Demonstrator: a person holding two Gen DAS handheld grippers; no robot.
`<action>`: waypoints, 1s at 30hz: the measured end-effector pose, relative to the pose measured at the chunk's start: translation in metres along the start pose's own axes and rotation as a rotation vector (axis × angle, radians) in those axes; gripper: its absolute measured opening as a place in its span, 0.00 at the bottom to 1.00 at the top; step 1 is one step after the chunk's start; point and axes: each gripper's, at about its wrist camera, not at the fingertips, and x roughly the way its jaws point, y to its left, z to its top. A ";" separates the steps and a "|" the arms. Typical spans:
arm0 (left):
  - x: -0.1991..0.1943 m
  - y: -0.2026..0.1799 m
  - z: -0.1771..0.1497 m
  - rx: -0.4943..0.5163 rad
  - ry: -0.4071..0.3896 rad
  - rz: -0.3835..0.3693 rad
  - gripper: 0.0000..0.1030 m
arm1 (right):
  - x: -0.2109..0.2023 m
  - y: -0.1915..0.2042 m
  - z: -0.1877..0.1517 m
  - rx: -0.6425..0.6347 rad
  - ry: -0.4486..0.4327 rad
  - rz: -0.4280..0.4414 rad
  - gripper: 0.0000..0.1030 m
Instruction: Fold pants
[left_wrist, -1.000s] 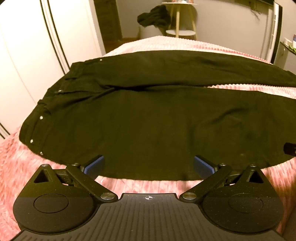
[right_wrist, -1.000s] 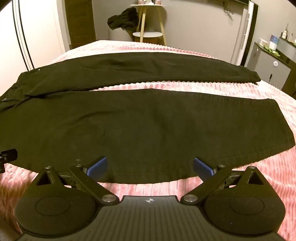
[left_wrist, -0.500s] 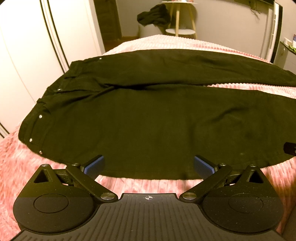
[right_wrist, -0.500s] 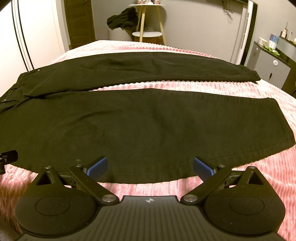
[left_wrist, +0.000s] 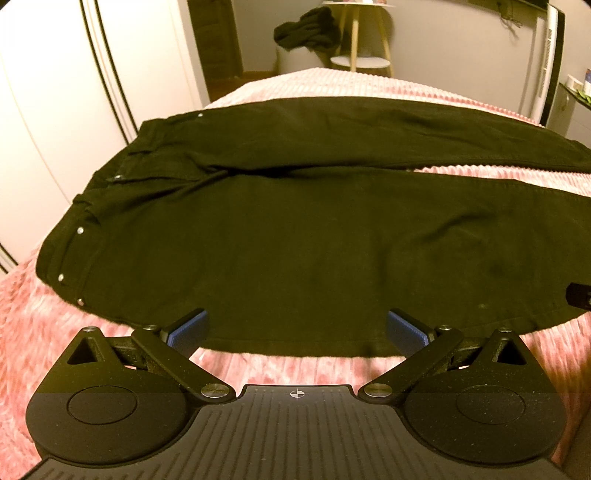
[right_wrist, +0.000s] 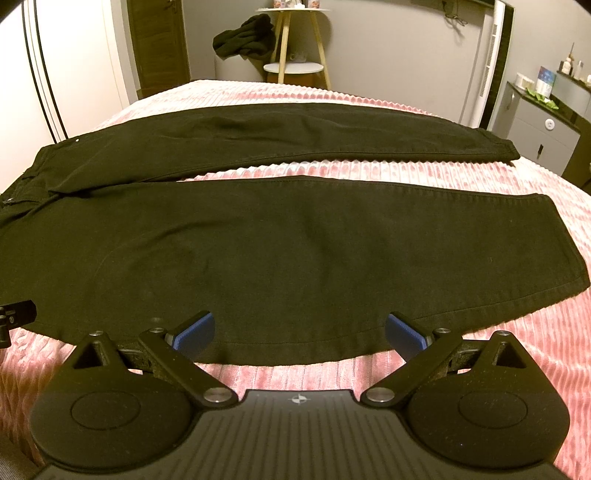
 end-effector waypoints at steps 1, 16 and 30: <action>0.000 0.000 0.000 0.000 0.000 0.000 1.00 | 0.000 0.001 0.000 0.000 0.000 0.000 0.96; 0.000 -0.001 -0.001 0.001 0.003 0.000 1.00 | 0.000 0.000 0.000 0.000 0.000 0.000 0.96; 0.000 -0.002 -0.003 0.001 0.005 0.000 1.00 | 0.000 0.001 0.000 0.000 -0.001 0.001 0.96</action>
